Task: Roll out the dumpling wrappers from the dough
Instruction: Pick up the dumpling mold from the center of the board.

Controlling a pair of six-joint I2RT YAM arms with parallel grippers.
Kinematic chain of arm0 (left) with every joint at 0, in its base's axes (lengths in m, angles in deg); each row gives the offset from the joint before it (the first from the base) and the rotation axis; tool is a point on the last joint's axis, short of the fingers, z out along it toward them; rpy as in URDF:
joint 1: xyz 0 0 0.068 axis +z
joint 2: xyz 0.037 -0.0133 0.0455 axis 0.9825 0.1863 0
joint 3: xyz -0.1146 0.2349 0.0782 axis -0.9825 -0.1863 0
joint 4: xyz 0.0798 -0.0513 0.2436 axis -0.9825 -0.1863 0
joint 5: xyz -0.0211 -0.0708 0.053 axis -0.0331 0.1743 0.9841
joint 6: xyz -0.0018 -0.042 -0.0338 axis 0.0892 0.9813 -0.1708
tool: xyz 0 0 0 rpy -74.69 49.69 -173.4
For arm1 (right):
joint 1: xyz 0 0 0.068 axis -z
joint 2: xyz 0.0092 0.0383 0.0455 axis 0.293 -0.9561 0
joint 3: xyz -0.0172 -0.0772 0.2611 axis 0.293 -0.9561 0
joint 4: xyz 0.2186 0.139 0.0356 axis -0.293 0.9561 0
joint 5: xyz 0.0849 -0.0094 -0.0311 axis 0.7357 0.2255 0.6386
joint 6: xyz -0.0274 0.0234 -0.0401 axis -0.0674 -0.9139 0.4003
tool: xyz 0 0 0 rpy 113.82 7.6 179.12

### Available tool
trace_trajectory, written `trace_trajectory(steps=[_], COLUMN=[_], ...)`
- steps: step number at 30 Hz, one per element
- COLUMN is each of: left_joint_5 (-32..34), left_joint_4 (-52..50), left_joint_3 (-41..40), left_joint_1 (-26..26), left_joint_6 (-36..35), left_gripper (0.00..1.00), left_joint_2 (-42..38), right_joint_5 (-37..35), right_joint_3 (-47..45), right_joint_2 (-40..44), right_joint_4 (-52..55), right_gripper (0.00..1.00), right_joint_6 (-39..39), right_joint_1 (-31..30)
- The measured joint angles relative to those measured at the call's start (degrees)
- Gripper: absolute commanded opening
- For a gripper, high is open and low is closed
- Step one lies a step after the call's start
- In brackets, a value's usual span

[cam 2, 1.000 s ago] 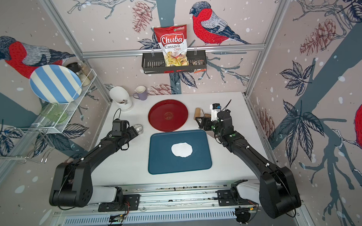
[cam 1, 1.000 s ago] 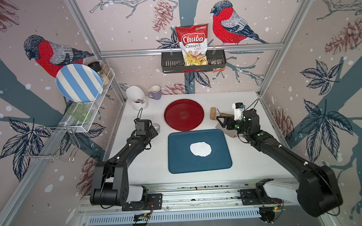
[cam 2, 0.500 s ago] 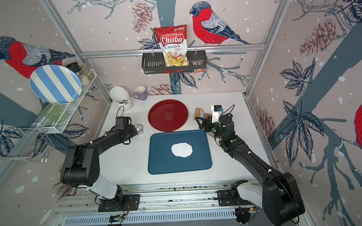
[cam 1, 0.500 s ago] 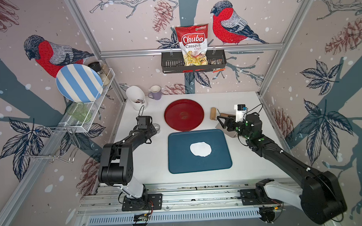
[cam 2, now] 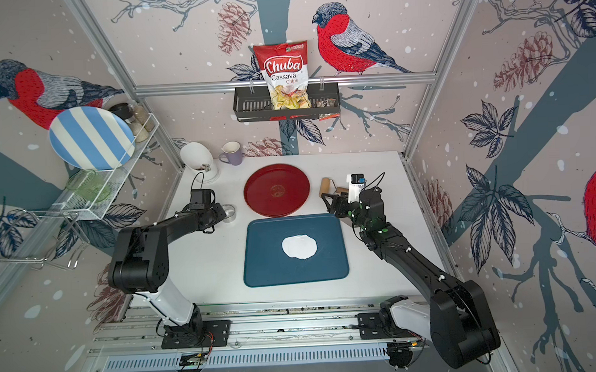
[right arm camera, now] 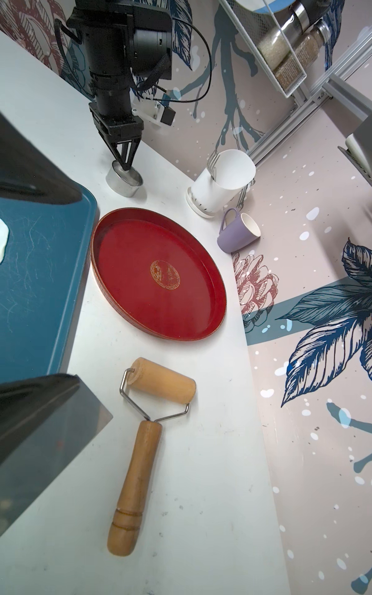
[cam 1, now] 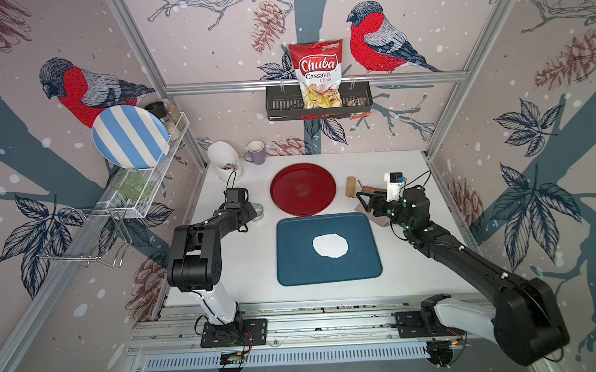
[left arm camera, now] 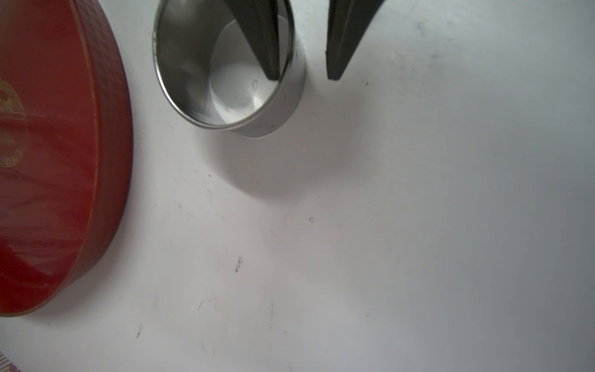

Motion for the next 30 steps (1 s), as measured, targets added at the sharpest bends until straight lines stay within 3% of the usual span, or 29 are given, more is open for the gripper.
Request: trace_trajectory(steps=[5,10,18,22,30], left_joint_5=[-0.3,-0.4,-0.7,-1.5,-1.6], left_joint_4=[0.0,-0.1,-1.3,-3.3,-9.9], left_joint_3=[0.2,0.2,-1.6,-3.0,-3.8], left_joint_1=[0.0,0.0,-0.7,-4.2,-16.0], left_joint_6=[-0.4,-0.9,-0.9,-1.0,-1.0], left_gripper=[0.15,0.0,0.0,0.0,0.0], left_joint_2=[0.4,-0.1,-5.2,-11.1,-22.9], right_joint_5=[0.0,0.0,-0.1,-1.8,-6.3], right_joint_3=[0.0,0.0,1.1,2.9,4.0], right_joint_2=[-0.3,-0.5,-0.5,-0.5,3.3], right_joint_4=[0.0,0.0,0.5,2.3,10.3], right_gripper=[0.75,0.75,0.77,0.77,0.76], right_joint_6=[0.0,0.0,0.0,0.3,-1.1], right_joint_1=[0.0,0.0,-1.6,-4.0,-9.4])
